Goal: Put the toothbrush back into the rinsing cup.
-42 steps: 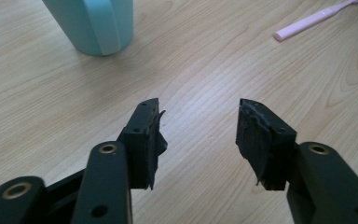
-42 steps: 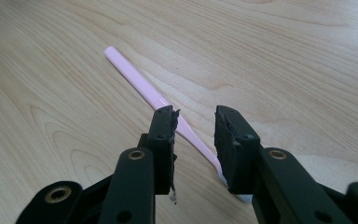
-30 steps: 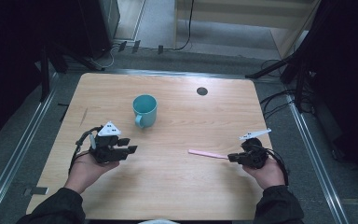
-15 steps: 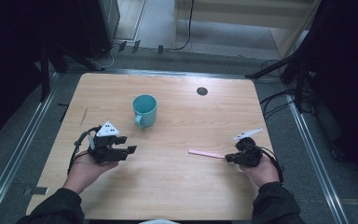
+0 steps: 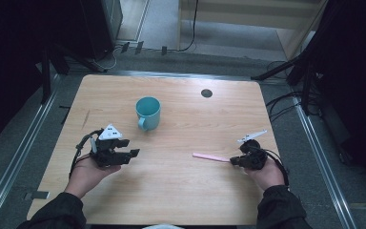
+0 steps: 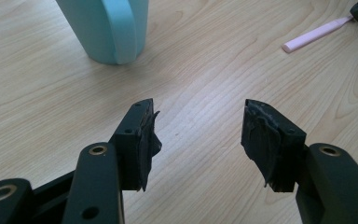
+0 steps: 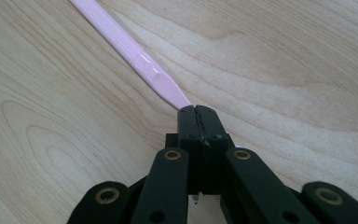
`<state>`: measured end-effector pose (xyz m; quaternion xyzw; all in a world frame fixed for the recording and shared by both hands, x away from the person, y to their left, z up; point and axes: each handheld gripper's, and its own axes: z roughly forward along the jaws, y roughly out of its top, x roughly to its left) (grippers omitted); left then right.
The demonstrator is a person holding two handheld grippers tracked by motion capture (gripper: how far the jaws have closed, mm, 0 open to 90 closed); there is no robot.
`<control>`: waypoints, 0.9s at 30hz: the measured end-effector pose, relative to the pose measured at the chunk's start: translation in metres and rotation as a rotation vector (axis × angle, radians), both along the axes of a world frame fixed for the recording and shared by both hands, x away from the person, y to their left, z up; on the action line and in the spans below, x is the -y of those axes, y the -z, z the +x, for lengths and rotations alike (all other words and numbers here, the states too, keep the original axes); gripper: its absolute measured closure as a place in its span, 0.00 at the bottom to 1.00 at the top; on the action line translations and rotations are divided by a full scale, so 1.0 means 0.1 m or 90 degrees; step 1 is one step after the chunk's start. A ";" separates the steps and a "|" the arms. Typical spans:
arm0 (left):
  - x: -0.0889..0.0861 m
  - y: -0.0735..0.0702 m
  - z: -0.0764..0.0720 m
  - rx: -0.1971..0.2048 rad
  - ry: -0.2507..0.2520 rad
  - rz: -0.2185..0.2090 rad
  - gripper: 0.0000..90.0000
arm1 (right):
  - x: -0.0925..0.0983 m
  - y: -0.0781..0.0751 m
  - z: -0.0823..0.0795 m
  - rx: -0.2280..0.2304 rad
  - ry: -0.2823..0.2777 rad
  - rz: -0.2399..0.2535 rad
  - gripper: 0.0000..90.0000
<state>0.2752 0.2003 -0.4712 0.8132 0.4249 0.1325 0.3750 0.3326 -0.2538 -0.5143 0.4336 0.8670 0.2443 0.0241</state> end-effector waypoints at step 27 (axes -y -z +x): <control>0.02 0.01 0.00 -0.003 0.004 0.000 0.50 | 0.01 0.01 0.17 0.005 0.029 -0.013 0.98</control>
